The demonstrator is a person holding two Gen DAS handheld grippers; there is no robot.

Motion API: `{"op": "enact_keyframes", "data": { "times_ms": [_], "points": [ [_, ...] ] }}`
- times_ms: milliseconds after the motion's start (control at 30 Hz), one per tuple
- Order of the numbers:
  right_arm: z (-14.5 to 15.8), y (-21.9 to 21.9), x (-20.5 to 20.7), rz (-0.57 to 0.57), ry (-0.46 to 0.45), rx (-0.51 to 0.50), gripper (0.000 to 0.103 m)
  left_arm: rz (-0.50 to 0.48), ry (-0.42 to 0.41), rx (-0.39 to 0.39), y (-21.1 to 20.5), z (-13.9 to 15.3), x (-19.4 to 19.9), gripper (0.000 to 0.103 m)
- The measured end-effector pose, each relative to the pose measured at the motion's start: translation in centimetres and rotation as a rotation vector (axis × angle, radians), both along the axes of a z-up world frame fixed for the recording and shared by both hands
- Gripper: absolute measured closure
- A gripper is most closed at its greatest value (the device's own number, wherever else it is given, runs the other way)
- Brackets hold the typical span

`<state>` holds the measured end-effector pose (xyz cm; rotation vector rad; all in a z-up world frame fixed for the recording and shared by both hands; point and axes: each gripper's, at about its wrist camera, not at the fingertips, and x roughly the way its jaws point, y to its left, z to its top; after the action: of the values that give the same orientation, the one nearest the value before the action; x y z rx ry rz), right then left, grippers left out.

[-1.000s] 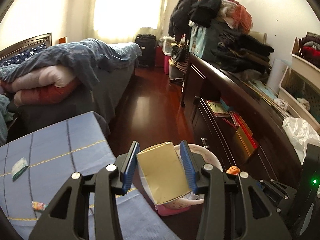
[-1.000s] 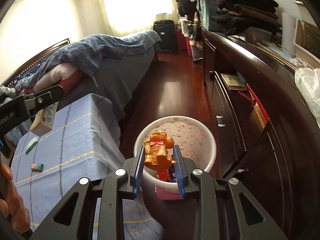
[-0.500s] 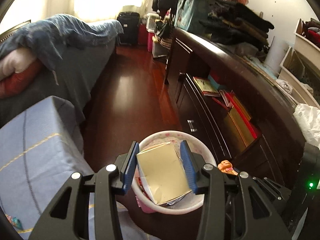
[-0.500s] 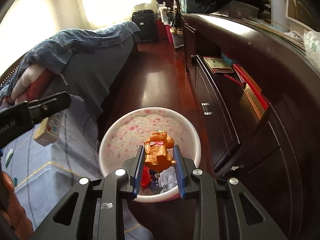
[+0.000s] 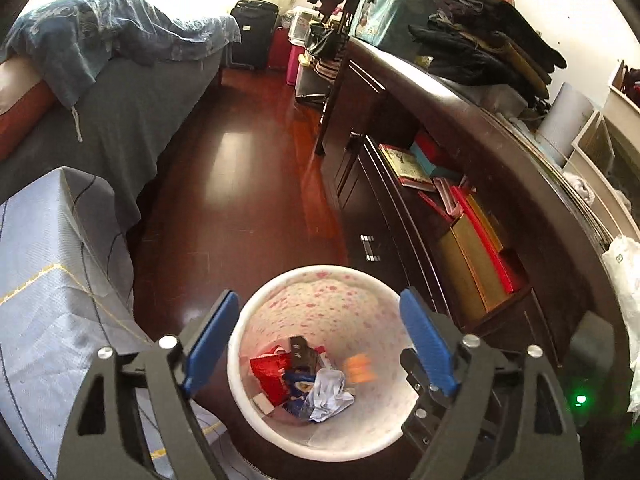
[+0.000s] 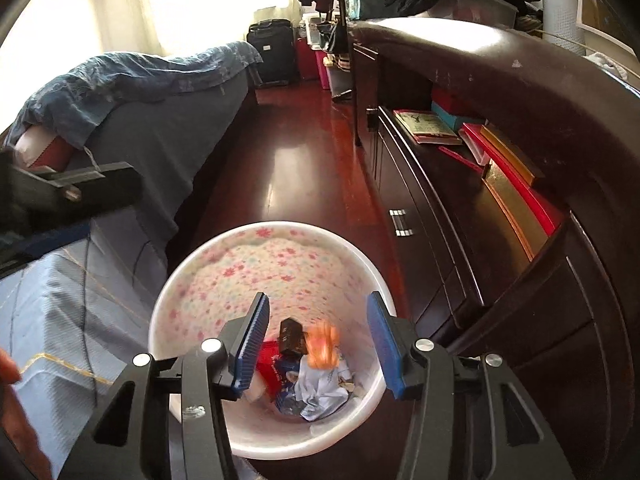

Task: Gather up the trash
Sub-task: 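Open both tools to drop the card and toy into the wastebasket, then move both tools back over the table toward the wet-wipe pack and tube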

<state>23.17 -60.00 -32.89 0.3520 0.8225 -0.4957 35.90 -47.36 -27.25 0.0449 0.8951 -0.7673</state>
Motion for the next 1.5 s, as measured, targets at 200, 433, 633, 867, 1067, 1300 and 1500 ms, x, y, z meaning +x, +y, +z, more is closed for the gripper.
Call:
{"op": "enact_keyframes", "data": {
  "times_ms": [200, 433, 633, 867, 1067, 1300, 1500],
  "points": [
    [0.3, 0.7, -0.8, -0.009, 0.018, 0.016, 0.045, 0.040, -0.082, -0.014, 2.5, 2.5, -0.9, 0.014],
    [2.3, 4.0, -2.0, 0.022, 0.021, 0.021, 0.035, 0.145, -0.215, 0.044, 7.4, 5.9, -2.7, 0.008],
    [5.5, 9.1, -2.5, 0.132, -0.030, 0.017, 0.023, 0.324, -0.259, 0.085, 15.1, 8.1, -2.9, 0.004],
    [7.9, 17.4, -1.6, 0.354, -0.070, 0.015, 0.020, 0.573, -0.218, 0.162, 25.8, 7.4, -0.9, 0.004],
    [8.4, 23.8, -0.3, 0.518, -0.060, -0.004, 0.020, 0.651, -0.140, 0.228, 34.0, 4.8, 2.8, 0.004],
    [8.3, 28.8, 0.2, 0.628, -0.040, -0.030, 0.020, 0.455, -0.099, 0.326, 40.6, 2.1, 7.5, 0.004],
    [8.2, 31.3, 1.2, 0.658, -0.031, -0.032, 0.020, 0.243, -0.003, 0.255, 43.3, -0.4, 10.5, 0.004]
  ]
}}
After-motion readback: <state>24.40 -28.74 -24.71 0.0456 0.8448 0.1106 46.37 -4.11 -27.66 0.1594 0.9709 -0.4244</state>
